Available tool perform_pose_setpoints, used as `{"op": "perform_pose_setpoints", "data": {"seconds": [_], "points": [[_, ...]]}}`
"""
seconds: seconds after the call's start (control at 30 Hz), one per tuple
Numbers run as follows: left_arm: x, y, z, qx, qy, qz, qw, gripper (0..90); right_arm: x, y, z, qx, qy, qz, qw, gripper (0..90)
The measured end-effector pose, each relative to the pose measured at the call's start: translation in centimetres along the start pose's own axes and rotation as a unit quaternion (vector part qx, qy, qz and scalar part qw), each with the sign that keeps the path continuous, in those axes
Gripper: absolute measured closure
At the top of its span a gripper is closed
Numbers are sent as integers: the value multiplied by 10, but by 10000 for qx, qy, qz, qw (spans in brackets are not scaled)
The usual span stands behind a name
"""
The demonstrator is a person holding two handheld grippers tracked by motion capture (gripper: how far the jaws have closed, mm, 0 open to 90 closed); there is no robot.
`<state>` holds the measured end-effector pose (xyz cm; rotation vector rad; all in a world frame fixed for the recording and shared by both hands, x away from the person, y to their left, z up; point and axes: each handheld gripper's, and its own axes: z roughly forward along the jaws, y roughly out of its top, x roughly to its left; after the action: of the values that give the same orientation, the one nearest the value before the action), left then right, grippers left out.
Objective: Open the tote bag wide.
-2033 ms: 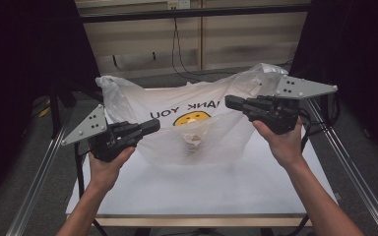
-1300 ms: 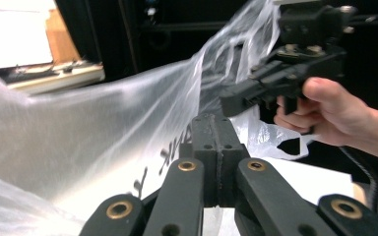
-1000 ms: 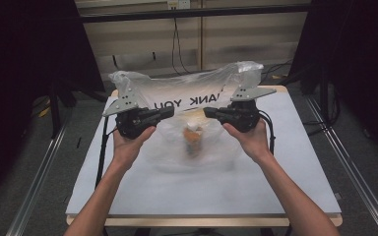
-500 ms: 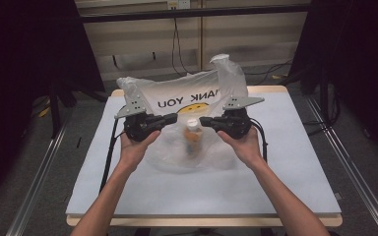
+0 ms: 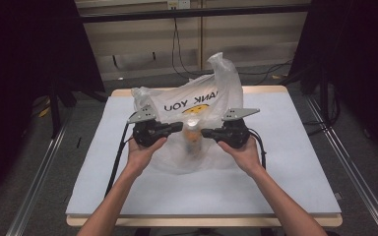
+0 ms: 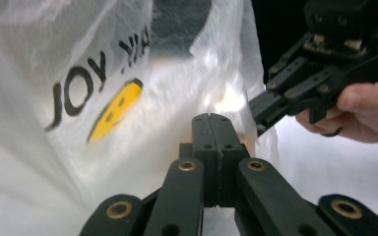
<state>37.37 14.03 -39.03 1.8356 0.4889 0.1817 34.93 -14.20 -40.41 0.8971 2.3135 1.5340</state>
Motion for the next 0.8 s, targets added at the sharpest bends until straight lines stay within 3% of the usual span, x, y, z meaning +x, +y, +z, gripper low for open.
{"op": "perform_pose_setpoints", "data": {"seconds": [0.1, 0.2, 0.4, 0.47, 0.7, 0.8], "points": [[-1, -9, 6, 169, -68, 27, 9998, 900, -3, -8, 1, 86, -61, 44, 9999, 900], [0, -14, 7, 175, -49, -71, 9998, 900, -9, -18, 6, 292, -150, 82, 9994, 900], [3, -30, 6, 603, 114, 35, 9981, 900, -12, -32, 22, 454, -154, 184, 9987, 900], [5, -36, 8, 646, 77, -38, 9979, 900, -12, -37, 27, 603, -166, 169, 9979, 900], [9, -59, 27, 1130, 67, -51, 9936, 900, -15, -51, 39, 901, -202, 173, 9956, 900], [13, -70, 32, 1276, 34, -218, 9916, 900, -17, -58, 44, 1125, -290, 138, 9931, 900]]}}
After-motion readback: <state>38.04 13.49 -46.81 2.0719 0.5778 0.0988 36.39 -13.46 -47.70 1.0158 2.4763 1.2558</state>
